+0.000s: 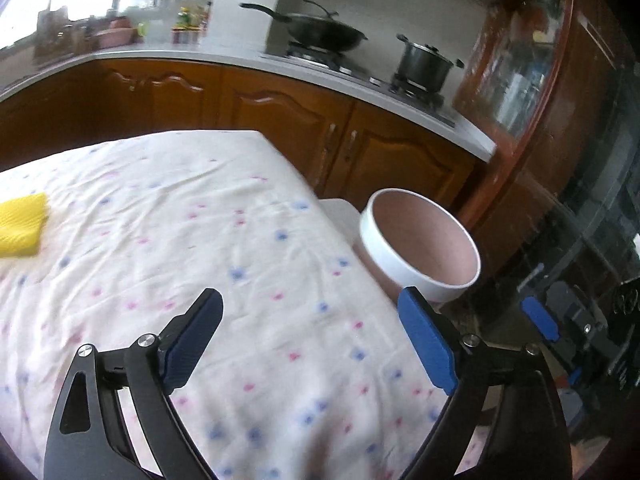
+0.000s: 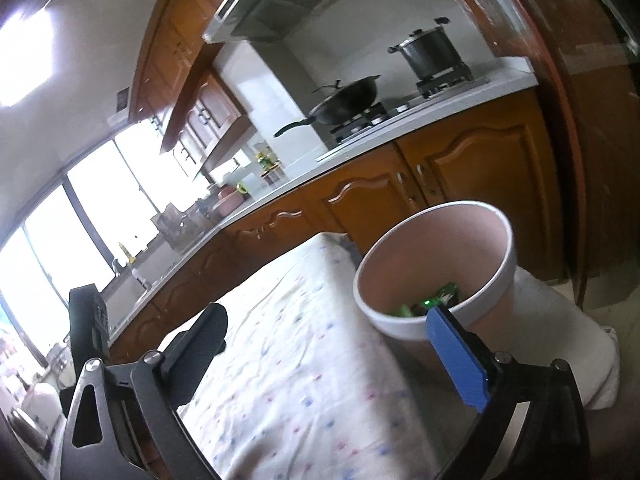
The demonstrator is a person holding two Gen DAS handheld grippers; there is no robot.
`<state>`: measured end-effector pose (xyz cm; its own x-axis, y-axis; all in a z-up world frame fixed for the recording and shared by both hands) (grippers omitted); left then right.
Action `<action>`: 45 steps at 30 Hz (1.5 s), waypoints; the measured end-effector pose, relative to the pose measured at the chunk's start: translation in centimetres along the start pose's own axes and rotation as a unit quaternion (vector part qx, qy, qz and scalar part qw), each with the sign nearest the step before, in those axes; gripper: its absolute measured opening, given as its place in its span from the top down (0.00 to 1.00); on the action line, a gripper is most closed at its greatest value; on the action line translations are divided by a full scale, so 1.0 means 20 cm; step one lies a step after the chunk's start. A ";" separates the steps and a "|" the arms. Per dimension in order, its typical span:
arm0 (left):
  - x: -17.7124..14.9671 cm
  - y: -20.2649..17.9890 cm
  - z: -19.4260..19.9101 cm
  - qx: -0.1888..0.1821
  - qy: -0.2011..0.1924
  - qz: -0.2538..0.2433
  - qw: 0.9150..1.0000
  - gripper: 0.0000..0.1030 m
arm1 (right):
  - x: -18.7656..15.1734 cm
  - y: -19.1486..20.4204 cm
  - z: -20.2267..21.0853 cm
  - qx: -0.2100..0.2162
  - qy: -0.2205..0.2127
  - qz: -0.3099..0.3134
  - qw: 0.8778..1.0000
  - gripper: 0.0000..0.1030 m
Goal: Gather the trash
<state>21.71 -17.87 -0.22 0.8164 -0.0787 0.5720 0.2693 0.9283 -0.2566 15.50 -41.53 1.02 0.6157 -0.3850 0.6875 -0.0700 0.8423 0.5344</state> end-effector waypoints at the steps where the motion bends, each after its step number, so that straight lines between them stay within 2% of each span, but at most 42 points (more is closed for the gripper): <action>1: -0.02 0.03 0.02 0.002 -0.004 0.002 1.000 0.10 | -0.03 0.03 0.00 -0.003 -0.002 0.007 1.000 0.02; 7: -0.16 0.18 0.14 0.024 -0.021 0.022 0.999 0.09 | -0.18 0.18 -0.01 -0.028 0.000 0.041 0.999 0.01; 11: -0.23 0.25 0.22 0.042 -0.038 0.027 0.998 0.08 | -0.27 0.26 -0.02 -0.060 -0.003 0.072 0.996 0.01; 16: -0.30 0.30 0.39 0.071 -0.082 0.022 0.994 0.07 | -0.32 0.39 0.01 -0.095 -0.005 0.116 0.989 0.01; 18: -0.31 0.31 0.47 0.084 -0.111 0.022 0.990 0.00 | -0.31 0.46 0.05 -0.104 -0.022 0.142 0.984 0.01; 20: -0.34 0.32 0.54 0.100 -0.143 0.024 0.984 0.00 | -0.30 0.53 0.10 -0.112 -0.044 0.164 0.979 0.00; 22: -0.37 0.34 0.57 0.112 -0.159 0.027 0.981 0.00 | -0.30 0.59 0.14 -0.123 -0.074 0.185 0.972 0.00; 26: -0.45 0.37 0.54 0.117 -0.156 0.029 0.980 0.00 | -0.39 0.60 0.11 -0.139 -0.091 0.200 0.966 0.00; 31: -0.50 0.39 0.50 0.145 -0.136 0.016 0.980 0.00 | -0.49 0.53 0.05 -0.130 -0.053 0.181 0.973 0.00; 34: -0.54 0.39 0.50 0.152 -0.135 0.012 0.979 0.00 | -0.51 0.50 0.05 -0.141 -0.046 0.178 0.973 0.00; 45: -0.62 0.41 0.52 0.173 -0.139 0.011 0.975 0.00 | -0.55 0.52 0.05 -0.136 -0.045 0.185 0.972 0.00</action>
<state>8.42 -5.55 -1.29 0.6373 -0.0014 0.7707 0.0258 0.9995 -0.0195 7.14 -28.90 -0.57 0.5156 -0.0587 0.8548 -0.0549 0.9933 0.1013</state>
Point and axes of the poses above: each gripper's, at about its wrist camera, not at the fingertips, and z roughly against the way its jaws point, y to its left, x to its top, the point moved 6 cm from there along -z, roughly the way its jaws point, and after that the axes turned 12 degrees about y, right-handed, at the moved point
